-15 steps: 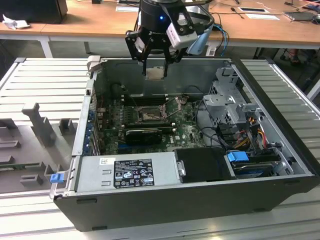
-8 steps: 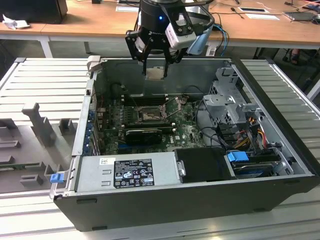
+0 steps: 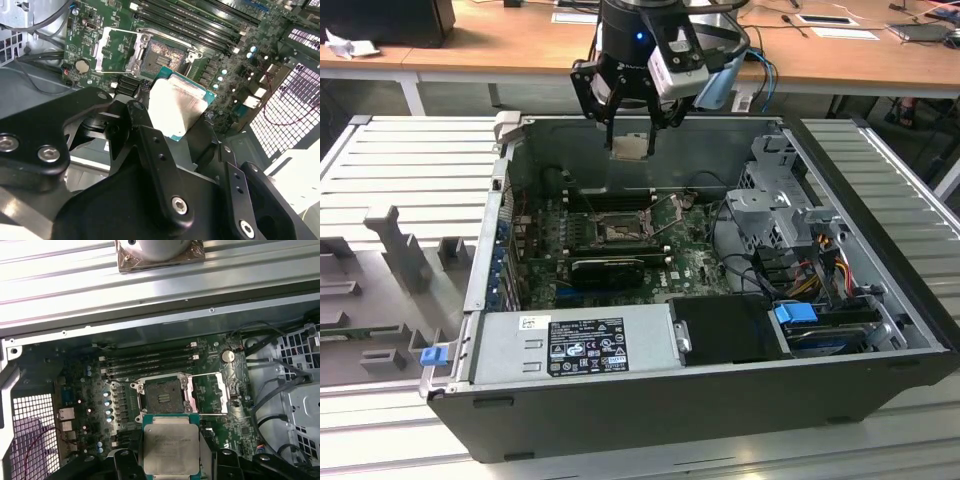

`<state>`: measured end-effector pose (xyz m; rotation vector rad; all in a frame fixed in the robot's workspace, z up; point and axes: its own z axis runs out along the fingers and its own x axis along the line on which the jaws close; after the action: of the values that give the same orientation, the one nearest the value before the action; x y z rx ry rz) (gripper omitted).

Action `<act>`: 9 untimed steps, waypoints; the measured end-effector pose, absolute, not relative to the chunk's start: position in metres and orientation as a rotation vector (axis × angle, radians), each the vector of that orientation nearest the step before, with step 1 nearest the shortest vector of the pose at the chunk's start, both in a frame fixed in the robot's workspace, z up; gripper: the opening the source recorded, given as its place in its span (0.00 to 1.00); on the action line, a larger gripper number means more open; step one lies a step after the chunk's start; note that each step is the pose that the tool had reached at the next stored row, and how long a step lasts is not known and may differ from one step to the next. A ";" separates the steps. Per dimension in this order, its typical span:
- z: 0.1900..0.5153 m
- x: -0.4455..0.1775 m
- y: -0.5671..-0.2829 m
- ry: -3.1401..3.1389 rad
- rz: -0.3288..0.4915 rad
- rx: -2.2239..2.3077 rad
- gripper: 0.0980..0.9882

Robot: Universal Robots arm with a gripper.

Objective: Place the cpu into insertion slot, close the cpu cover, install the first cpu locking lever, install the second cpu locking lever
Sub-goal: 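Place the cpu into insertion slot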

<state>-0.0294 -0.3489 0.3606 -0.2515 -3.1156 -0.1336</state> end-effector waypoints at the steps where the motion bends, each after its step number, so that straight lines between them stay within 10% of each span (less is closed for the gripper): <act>1: 0.361 -0.029 -0.349 -3.115 -0.134 -0.258 0.49; 9: 0.360 -0.029 -0.349 -3.112 -0.134 -0.311 0.49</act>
<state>-0.0294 -0.3489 0.3604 -0.3112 -3.1118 -0.1340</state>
